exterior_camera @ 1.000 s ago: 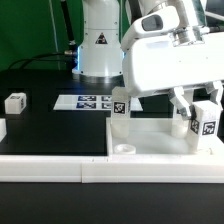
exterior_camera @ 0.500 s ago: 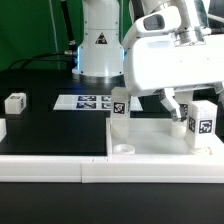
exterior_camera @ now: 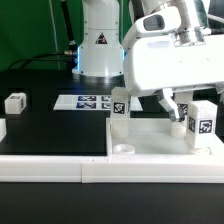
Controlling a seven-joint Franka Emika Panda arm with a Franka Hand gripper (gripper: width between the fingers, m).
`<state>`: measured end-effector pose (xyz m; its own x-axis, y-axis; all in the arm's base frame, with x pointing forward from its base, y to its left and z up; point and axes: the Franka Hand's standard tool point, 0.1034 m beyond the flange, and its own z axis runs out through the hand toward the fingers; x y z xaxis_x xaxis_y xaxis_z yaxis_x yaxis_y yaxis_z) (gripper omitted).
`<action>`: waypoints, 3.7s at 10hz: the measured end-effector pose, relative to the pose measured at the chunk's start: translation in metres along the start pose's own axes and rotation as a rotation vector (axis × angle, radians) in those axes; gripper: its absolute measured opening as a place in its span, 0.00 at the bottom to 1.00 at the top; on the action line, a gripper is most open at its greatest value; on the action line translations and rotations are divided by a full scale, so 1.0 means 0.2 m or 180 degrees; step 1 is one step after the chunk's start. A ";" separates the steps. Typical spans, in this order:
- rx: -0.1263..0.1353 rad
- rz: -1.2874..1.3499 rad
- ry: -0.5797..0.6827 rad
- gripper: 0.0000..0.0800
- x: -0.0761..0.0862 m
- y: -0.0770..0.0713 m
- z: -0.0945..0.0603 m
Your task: Assemble square table
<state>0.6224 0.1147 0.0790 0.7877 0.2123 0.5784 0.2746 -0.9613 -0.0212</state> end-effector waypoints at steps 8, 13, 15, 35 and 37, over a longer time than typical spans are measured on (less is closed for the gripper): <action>0.0267 0.0141 -0.0877 0.81 0.06 -0.05 -0.03; 0.0525 0.0157 -0.1876 0.81 -0.02 -0.05 -0.02; 0.0529 0.0161 -0.1886 0.81 -0.01 -0.05 -0.01; -0.0232 0.2238 -0.1816 0.38 -0.05 -0.06 0.00; -0.0400 0.3081 -0.1731 0.38 -0.05 -0.10 0.02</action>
Offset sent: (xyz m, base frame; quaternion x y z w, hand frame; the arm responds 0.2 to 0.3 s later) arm 0.0056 -0.0128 0.0233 -0.0107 -0.0631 0.0194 0.9978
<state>0.6118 0.1332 0.0709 0.7841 -0.6164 -0.0718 -0.6186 -0.7673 -0.1691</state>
